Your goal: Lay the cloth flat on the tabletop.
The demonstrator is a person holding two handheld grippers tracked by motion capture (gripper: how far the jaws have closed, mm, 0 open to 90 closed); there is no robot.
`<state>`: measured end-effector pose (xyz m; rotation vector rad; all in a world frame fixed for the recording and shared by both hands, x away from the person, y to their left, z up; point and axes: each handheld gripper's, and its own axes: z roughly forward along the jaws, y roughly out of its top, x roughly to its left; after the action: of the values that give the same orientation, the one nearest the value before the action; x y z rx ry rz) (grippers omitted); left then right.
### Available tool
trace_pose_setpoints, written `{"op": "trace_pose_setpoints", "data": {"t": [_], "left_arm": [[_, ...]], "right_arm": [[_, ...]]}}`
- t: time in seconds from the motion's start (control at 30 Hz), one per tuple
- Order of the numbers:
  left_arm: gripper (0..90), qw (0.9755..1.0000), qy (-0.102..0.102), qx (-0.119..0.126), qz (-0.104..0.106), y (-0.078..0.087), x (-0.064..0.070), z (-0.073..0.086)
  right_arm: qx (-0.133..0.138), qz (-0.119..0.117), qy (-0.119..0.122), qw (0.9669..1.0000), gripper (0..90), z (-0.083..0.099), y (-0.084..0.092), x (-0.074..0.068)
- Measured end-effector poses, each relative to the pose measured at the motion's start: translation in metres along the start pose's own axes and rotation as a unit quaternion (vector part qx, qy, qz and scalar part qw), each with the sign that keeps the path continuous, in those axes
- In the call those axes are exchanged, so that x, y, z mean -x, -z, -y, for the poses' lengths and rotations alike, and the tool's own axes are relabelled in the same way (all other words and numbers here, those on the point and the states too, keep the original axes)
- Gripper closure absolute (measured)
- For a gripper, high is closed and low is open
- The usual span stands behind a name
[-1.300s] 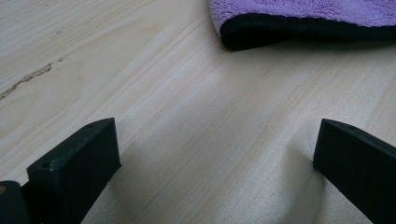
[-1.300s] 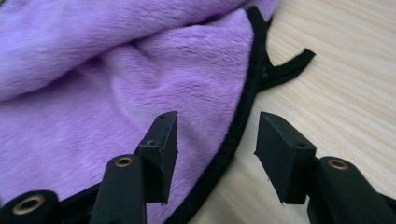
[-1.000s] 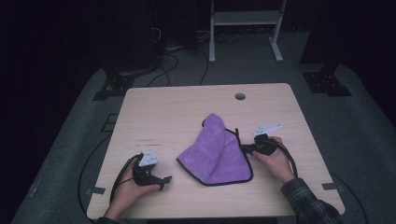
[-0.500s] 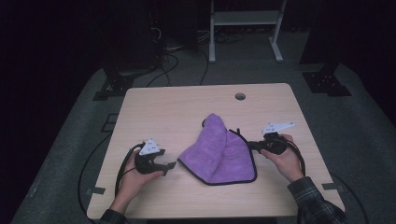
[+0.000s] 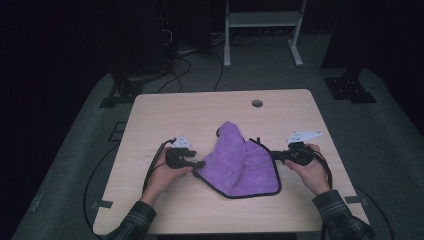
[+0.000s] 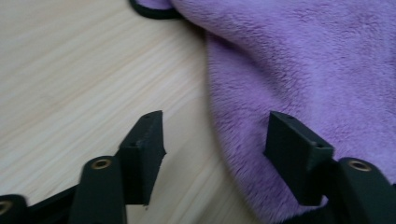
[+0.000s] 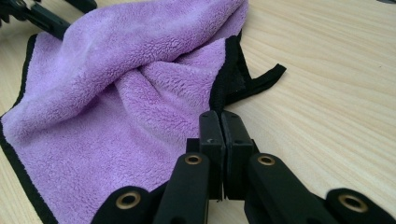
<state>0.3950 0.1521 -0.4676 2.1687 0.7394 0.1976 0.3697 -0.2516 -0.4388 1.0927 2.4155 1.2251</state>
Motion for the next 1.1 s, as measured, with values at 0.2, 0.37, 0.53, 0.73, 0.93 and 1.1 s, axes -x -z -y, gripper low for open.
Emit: {"op": "trace_pose_setpoints", "data": {"t": [0.2,0.37,0.53,0.73,0.93,1.1], "left_arm": [[82.2,0.9989,0.026,-0.022,0.031,-0.005,0.002,-0.005],[87.0,0.9991,0.036,0.015,0.014,0.020,-0.002,-0.008],[87.4,0.9975,0.041,0.055,-0.015,0.055,-0.007,-0.008],[87.5,0.9950,0.051,0.079,-0.033,0.092,-0.007,0.001],[87.4,0.9968,0.042,0.067,-0.013,0.104,0.018,0.015],[87.0,0.9979,0.035,0.048,0.025,0.103,0.046,0.032]], "right_arm": [[0.006,0.003,0.001,1.0000,87.9,-0.002,0.003,0.000],[0.029,0.019,0.002,0.9994,88.1,-0.006,0.015,0.001],[0.065,0.041,-0.003,0.9970,88.2,-0.013,0.032,0.006],[0.088,0.055,0.001,0.9946,88.3,-0.019,0.045,0.003],[0.083,0.051,0.009,0.9952,88.3,-0.016,0.051,-0.004],[0.067,0.045,0.015,0.9966,88.3,0.000,0.060,-0.013]]}}
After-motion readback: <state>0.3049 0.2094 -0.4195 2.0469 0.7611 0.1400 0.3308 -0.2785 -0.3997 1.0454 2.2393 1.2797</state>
